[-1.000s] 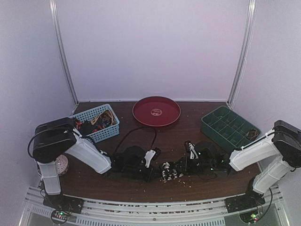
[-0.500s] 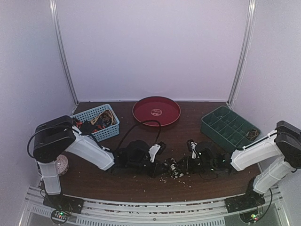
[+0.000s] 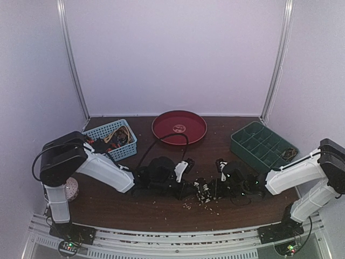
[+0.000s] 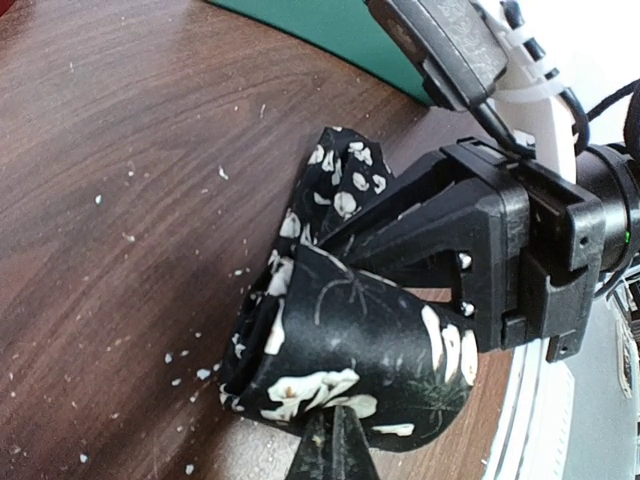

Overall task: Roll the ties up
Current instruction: Roll the tie at the center of the board.

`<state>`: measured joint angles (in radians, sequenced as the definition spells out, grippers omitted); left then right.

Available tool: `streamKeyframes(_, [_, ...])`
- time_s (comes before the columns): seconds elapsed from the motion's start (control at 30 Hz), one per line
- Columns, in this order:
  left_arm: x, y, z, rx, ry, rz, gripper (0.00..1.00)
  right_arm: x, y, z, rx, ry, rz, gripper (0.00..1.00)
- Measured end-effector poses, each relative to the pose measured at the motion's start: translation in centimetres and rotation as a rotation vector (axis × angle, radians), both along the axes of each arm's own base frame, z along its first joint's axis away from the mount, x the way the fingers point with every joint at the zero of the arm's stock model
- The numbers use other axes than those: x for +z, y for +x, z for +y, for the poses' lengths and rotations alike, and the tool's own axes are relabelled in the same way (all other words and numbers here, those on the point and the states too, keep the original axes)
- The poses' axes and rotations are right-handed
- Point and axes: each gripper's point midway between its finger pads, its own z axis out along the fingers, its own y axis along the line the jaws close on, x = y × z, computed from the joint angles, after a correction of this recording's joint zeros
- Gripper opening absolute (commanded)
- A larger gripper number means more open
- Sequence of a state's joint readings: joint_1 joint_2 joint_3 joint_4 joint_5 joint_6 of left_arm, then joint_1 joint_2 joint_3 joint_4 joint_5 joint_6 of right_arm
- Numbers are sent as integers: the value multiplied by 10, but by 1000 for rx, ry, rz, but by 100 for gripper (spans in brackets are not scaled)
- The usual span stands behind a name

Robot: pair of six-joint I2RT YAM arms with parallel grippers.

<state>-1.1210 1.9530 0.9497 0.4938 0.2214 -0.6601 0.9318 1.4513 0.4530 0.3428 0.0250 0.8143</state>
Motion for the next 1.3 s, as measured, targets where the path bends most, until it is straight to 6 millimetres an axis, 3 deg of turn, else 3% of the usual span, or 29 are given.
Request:
streamKeyframes(0.5, [1, 9, -17, -20, 33, -23, 8, -2, 11, -28, -105, -54, -56, 32])
streamKeyframes(0.67, [1, 10, -20, -28, 49, -31, 10, -3, 16, -47, -165, -84, -83, 34])
streamKeyframes(0.97, [7, 18, -40, -51, 41, -58, 10, 29, 18, -63, -236, -10, -160, 33])
streamKeyframes(1.3, [9, 17, -55, -96, 23, -61, 12, 71, 14, -73, -258, 71, -230, 55])
